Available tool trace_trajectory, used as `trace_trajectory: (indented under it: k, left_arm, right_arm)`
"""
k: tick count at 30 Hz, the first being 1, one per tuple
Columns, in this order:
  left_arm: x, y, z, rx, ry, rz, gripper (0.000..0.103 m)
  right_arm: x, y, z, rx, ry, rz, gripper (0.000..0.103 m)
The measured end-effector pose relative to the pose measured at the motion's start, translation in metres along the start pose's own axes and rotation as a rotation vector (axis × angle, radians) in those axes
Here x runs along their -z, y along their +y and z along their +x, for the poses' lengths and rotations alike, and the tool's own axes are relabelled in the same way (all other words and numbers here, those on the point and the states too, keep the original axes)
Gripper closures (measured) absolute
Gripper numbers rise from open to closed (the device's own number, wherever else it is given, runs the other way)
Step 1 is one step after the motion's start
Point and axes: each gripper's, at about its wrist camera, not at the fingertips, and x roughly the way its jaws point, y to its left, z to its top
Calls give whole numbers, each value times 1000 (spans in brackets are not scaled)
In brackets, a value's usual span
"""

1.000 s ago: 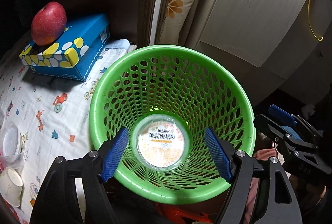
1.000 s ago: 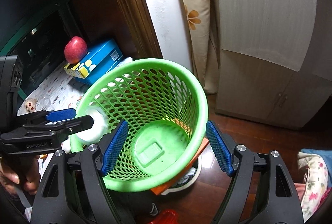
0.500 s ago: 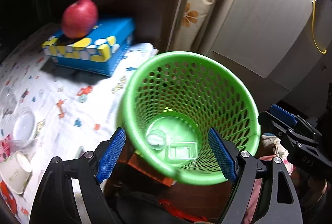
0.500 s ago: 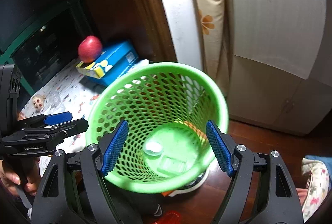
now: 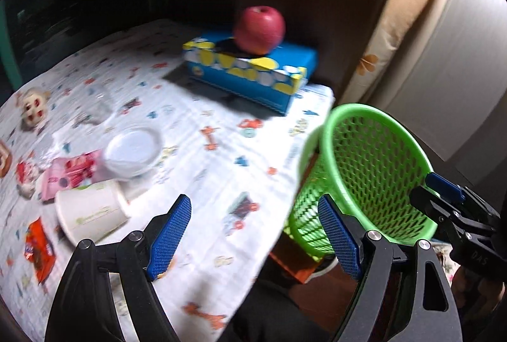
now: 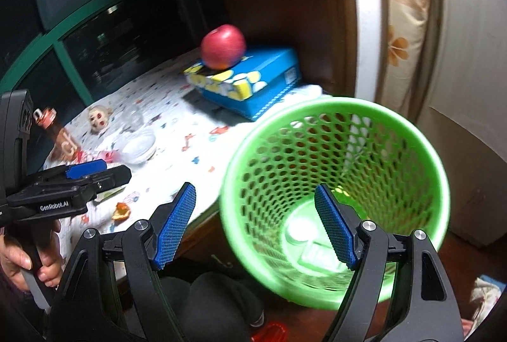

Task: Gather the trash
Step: 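Grasp the paper cup with the left gripper while the right gripper approaches the bread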

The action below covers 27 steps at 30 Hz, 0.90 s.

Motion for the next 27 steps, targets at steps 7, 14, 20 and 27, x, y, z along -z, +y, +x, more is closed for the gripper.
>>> trace_trajectory:
  k: [7,14,20,27]
  left_arm:
    - [14,68,-18,-105,-34,-113,24]
    - [23,133,-21,-187,-39,-227,24]
    - [32,170,-10,-185,-11,-283,29]
    - [40,192,11,-90,23,-335,37]
  right_arm:
    - [3,48,26,-77,46,-75,26]
    - [14,100,51,-151,104,-173,26]
    - [25,137,74,-202,158,-239,29]
    - [38,168,99,-245,218,-293,32]
